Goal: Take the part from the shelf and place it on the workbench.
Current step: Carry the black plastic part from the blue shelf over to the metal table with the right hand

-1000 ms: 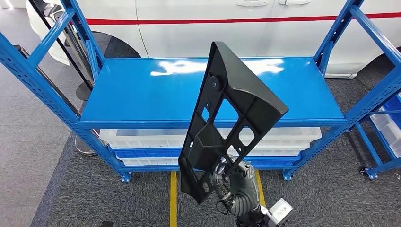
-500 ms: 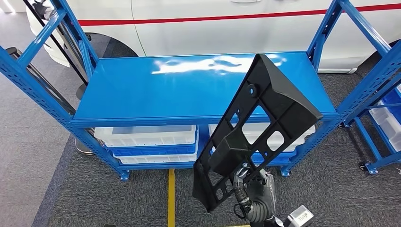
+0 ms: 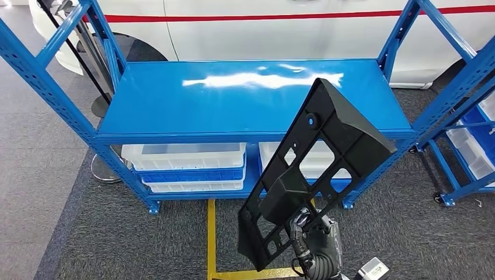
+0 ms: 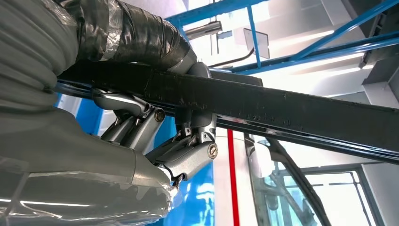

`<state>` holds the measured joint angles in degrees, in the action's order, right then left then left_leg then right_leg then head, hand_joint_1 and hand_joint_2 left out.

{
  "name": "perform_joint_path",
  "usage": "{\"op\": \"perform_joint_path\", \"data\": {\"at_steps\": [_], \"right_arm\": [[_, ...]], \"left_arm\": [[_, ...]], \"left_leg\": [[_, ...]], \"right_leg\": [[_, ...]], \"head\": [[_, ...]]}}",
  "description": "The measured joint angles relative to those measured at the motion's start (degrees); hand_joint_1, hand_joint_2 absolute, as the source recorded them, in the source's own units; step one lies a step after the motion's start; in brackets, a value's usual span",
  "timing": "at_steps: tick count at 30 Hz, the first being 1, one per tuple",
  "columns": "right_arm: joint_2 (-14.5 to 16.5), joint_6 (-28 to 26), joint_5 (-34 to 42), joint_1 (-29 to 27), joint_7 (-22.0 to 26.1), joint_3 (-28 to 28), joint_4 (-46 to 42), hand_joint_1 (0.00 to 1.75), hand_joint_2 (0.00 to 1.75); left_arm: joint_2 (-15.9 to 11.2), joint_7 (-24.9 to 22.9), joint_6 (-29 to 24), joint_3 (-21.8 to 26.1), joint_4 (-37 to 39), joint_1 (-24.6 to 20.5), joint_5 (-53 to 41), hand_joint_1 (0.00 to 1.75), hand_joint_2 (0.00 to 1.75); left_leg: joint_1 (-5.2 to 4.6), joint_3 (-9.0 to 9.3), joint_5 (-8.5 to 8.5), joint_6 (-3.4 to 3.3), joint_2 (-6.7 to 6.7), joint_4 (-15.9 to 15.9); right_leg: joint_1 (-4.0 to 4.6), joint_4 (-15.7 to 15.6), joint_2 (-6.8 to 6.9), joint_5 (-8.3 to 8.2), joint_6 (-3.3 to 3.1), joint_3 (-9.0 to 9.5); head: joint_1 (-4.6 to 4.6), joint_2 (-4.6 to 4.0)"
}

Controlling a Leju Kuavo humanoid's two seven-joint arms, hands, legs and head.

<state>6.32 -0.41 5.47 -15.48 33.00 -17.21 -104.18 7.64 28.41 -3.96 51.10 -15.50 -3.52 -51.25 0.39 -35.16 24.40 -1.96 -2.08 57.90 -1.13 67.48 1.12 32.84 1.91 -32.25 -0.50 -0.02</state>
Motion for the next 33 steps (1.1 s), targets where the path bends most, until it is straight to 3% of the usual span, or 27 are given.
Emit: {"op": "perform_joint_path", "data": {"at_steps": [2, 3, 6, 7, 9, 11, 12, 13, 15, 17, 19, 21, 23, 25, 26, 27, 28, 29, 31, 33], "right_arm": [[0.0, 1.2, 0.5, -0.1, 0.2, 0.2, 0.4, 1.75, 1.75], [0.0, 1.7, 0.6, -0.3, 0.3, 0.3, 0.6, 1.75, 1.75], [0.1, 2.9, 0.9, -1.0, 0.6, 0.7, 1.0, 1.75, 1.75], [0.4, 3.2, 0.9, -1.2, 0.6, 0.8, 1.0, 1.75, 1.75], [1.1, 3.8, 0.6, -1.6, 0.6, 1.0, 1.1, 1.75, 1.75], [1.9, 4.2, 0.1, -2.1, 0.5, 1.1, 1.1, 1.75, 1.75], [2.1, 4.3, -0.2, -2.4, 0.5, 1.3, 1.1, 1.75, 1.75], [2.3, 4.4, -0.4, -2.7, 0.5, 1.5, 1.1, 1.75, 1.75], [2.6, 4.4, -0.7, -3.1, 0.5, 1.9, 1.1, 1.75, 1.75], [2.8, 4.4, -0.9, -3.4, 0.6, 2.2, 1.1, 1.75, 1.75], [3.0, 4.6, -0.9, -3.7, 0.7, 2.5, 1.1, 1.75, 1.75], [3.1, 4.9, -0.9, -4.0, 0.9, 2.9, 1.1, 1.75, 1.75], [3.1, 5.2, -0.8, -4.4, 1.2, 3.3, 1.0, 1.75, 1.75], [3.2, 5.4, -0.8, -4.7, 1.5, 3.9, 1.0, 1.75, 1.75], [3.2, 5.5, -0.8, -4.9, 1.7, 4.2, 1.0, 1.75, 1.75], [3.3, 5.5, -0.8, -5.3, 1.9, 4.5, 1.0, 1.75, 1.75], [3.3, 5.5, -0.9, -5.7, 2.0, 4.8, 1.0, 1.75, 1.75], [3.4, 5.5, -0.9, -6.1, 2.2, 5.1, 1.0, 1.75, 1.75], [3.5, 5.5, -1.1, -6.5, 2.3, 5.5, 1.0, 1.75, 1.75], [3.6, 5.4, -1.2, -6.8, 2.5, 5.9, 1.0, 1.75, 1.75]], "left_arm": [[0.0, -1.5, 0.2, 0.7, 0.0, 0.3, 0.0, 0.0, 0.0], [0.0, -2.1, 0.2, 1.0, 0.0, 0.4, 0.0, 0.0, 0.0], [0.0, -3.5, 0.2, 1.9, 0.0, 0.4, -0.1, 0.0, 0.0], [-0.1, -3.7, 0.2, 2.2, 0.0, 0.4, -0.2, 0.0, 0.0], [-0.1, -3.9, 0.3, 2.6, 0.0, 0.6, -0.4, 0.0, 0.0], [-0.1, -4.0, 0.3, 3.1, 0.0, 0.7, -0.5, 0.0, 0.0], [-0.1, -3.9, 0.3, 3.4, 0.0, 0.7, -0.6, 0.0, 0.0], [-0.1, -3.9, 0.3, 3.6, 0.0, 0.7, -0.6, 0.0, 0.0], [-0.1, -3.7, 0.3, 3.9, 0.0, 0.7, -0.8, 0.0, 0.0], [-0.4, -3.6, 0.3, 4.3, 0.0, 0.8, -0.8, 0.0, 0.0], [-0.6, -3.5, 0.4, 4.7, 0.0, 0.9, -0.8, 0.0, 0.0], [-0.6, -3.5, 0.4, 5.0, 0.0, 0.9, -0.8, 0.0, 0.0], [-0.5, -3.6, 0.4, 5.1, 0.0, 0.9, -0.9, 0.0, 0.0], [-0.3, -4.0, 0.3, 5.2, 0.1, 1.0, -1.1, 0.0, 0.0], [-0.2, -4.3, 0.1, 5.3, 0.1, 1.1, -1.3, 0.0, 0.0], [0.0, -4.5, -0.1, 5.3, 0.2, 1.2, -1.4, 0.0, 0.0], [0.3, -4.7, -0.4, 5.4, 0.3, 1.3, -1.6, 0.0, 0.0], [0.5, -4.8, -0.6, 5.4, 0.4, 1.3, -1.6, 0.0, 0.0], [0.9, -5.0, -0.8, 5.4, 0.7, 1.3, -1.7, 0.0, 0.0], [1.1, -5.3, -1.1, 5.5, 0.9, 1.3, -2.0, 0.0, 0.0]], "left_leg": [[-0.11, -0.73, -0.19, 0.62, -0.66, 0.8], [-0.2, -0.85, -0.35, 1.0, -1.01, 1.0], [-0.05, -0.95, -0.6, 2.22, -1.74, 1.2], [0.08, -1.3, 0.41, 2.61, -1.29, 2.1], [0.29, -2.99, 4.72, 3.2, 0.31, 7.0], [0.32, -5.09, 8.82, 3.37, 1.22, 14.1], [0.29, -5.35, 9.41, 3.29, 1.39, 16.1], [0.26, -4.65, 8.9, 3.06, 1.52, 16.0], [0.02, -0.44, 5.76, 2.07, 2.44, 9.9], [-0.19, 3.83, 3.86, 0.64, 5.27, 2.6], [-0.43, 5.27, 3.64, -0.07, 6.94, -0.3], [-0.51, 5.82, 2.97, -0.23, 5.76, -1.7], [-0.19, 6.59, 2.29, -0.43, 4.15, -3.5], [0.01, 6.78, 2.1, -0.43, 2.57, -4.1], [0.05, 6.67, 2.18, -0.39, 1.76, -4.0], [0.1, 6.55, 2.32, -0.29, 0.99, -3.7], [0.18, 6.43, 2.49, -0.11, 0.27, -3.4], [0.33, 6.3, 2.75, 0.19, -0.4, -3.0], [0.6, 6.04, 3.51, 1.07, -1.54, -1.9], [0.49, 5.84, 4.32, 2.01, -2.34, -0.8]], "right_leg": [[0.31, -6.7, 1.5, -0.81, -0.44, 4.06], [0.48, -8.3, 1.84, -0.51, -0.96, 4.81], [0.65, -8.9, 0.8, -1.14, -2.93, 4.15], [0.62, -9.1, 0.43, -1.59, -3.52, 3.79], [0.55, -9.1, -0.33, -2.45, -4.36, 2.98], [0.76, -9.0, -1.3, -3.1, -4.65, 2.1], [0.93, -8.9, -1.88, -3.35, -4.69, 1.7], [1.1, -8.8, -2.47, -3.54, -4.69, 1.41], [1.4, -8.7, -3.7, -3.8, -4.66, 1.21], [1.29, -8.7, -4.77, -4.1, -4.37, 1.01], [0.65, -8.7, -5.9, -4.57, -3.65, 0.56], [0.33, -8.9, -6.65, -4.92, -2.9, 0.33], [0.48, -7.2, -4.67, -3.61, -2.37, -0.62], [0.27, -1.4, -2.16, -0.28, -1.76, -3.58], [0.01, 2.0, -1.77, 1.18, -1.38, -5.34], [-0.24, 4.3, -1.58, 1.77, -0.99, -6.54], [-0.48, 4.8, -1.4, 1.29, -0.62, -6.79], [-0.69, 3.1, -1.08, -0.2, -0.29, -5.87], [-0.83, -3.5, 0.49, -3.34, 0.04, -2.31], [-0.64, -7.2, 1.56, -4.29, -0.57, -0.47]], "head": [[0.03, 0.01], [0.04, 0.01], [0.02, 0.01], [0.02, 0.01], [0.02, 0.0], [0.02, 0.0], [0.02, 0.0], [0.02, 0.0], [0.02, 0.01], [0.0, 0.01], [-0.01, 0.01], [0.01, 0.01], [-0.07, 0.01], [-0.11, 0.01], [-0.1, 0.02], [-0.1, 0.01], [-0.1, 0.01], [-0.09, 0.01], [-0.09, 0.01], [-0.09, 0.01]]}}
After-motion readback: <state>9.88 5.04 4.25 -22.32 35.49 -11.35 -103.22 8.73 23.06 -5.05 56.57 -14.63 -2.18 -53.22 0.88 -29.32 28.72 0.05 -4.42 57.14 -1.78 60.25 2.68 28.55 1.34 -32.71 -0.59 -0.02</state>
